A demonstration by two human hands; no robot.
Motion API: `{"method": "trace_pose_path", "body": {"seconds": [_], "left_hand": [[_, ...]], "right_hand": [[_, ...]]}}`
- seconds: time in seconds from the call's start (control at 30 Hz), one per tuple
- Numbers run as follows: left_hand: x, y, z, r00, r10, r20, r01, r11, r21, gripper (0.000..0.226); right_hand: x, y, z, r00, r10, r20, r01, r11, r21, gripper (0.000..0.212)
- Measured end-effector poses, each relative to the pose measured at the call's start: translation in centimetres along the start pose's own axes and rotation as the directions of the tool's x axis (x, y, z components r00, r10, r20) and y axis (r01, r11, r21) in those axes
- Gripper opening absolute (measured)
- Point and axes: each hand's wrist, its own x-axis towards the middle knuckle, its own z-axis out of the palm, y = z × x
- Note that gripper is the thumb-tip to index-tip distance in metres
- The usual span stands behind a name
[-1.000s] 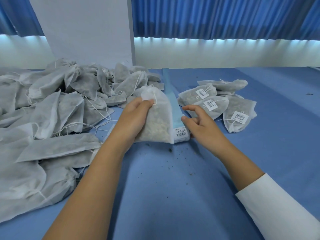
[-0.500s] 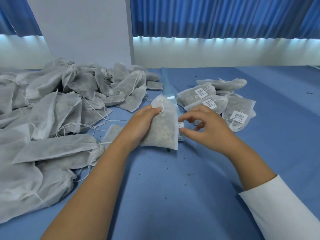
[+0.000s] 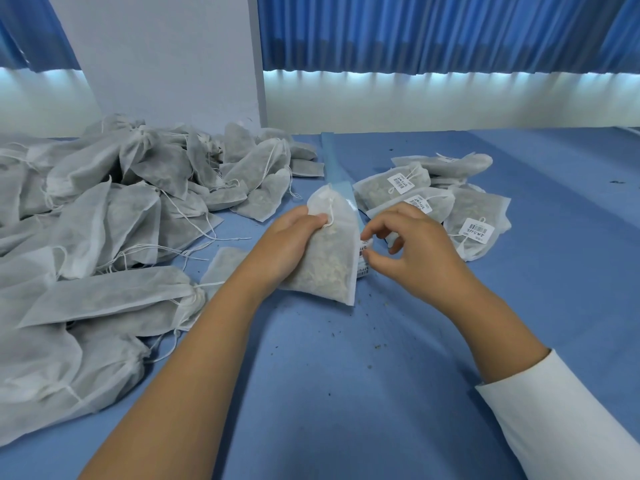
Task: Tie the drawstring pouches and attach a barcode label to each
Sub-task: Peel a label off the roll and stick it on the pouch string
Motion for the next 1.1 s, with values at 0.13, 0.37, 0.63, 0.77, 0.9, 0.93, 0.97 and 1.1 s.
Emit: {"method": "trace_pose_path", "body": {"seconds": [0.13,0.37,0.63,0.77,0.9,0.93,0.97,1.1], "left_hand": [[0.1,-0.1,0.0,1.000,0.005,-0.006,-0.006,1.000,-0.006,0.016],[0.3,-0.2,-0.1,0.999,-0.023,-0.030,0.023,1.000,-0.018,0.025],[0.2,-0.2,-0.2,0.999,-0.031,-0.025,0.031,0.999,-0.013,0.025],[0.2,-0.3,-0.3,0.999,-0.028,-0.035,0.027,0.999,-0.024,0.017],[0.2,-0.3,-0.3,0.998,-0.041,-0.039,0.040,0.999,-0.023,0.016],[0.1,-0.3,-0.3,0.999,-0.041,-0.035,0.041,0.999,-0.018,0.016],[0.1,-0.3,-0.3,0.999,-0.040,-0.033,0.040,0.999,-0.015,0.016],[0.1,-0.2,-0.2,0.998,-0.047,-0.038,0.046,0.999,-0.020,0.015]], "right_hand": [[0.1,0.2,0.1,1.000,-0.009,-0.024,0.008,0.999,-0.039,0.018],[0.2,0.6,0.2,0.997,-0.036,-0.063,0.029,0.994,-0.103,0.014],[0.0,0.3,-0.1,1.000,-0.001,0.006,0.001,1.000,0.009,0.014],[-0.2,0.2,-0.5,0.996,0.058,0.064,-0.063,0.995,0.080,0.017],[-0.2,-0.1,-0.7,0.992,0.100,0.071,-0.114,0.966,0.231,0.025],[-0.3,-0.2,-0.8,0.992,0.108,0.057,-0.120,0.956,0.267,0.028],[-0.2,-0.3,-0.9,0.992,0.120,0.046,-0.128,0.947,0.296,0.029],[0.0,-0.6,-1.0,0.987,0.157,-0.027,-0.133,0.904,0.407,0.022]]}}
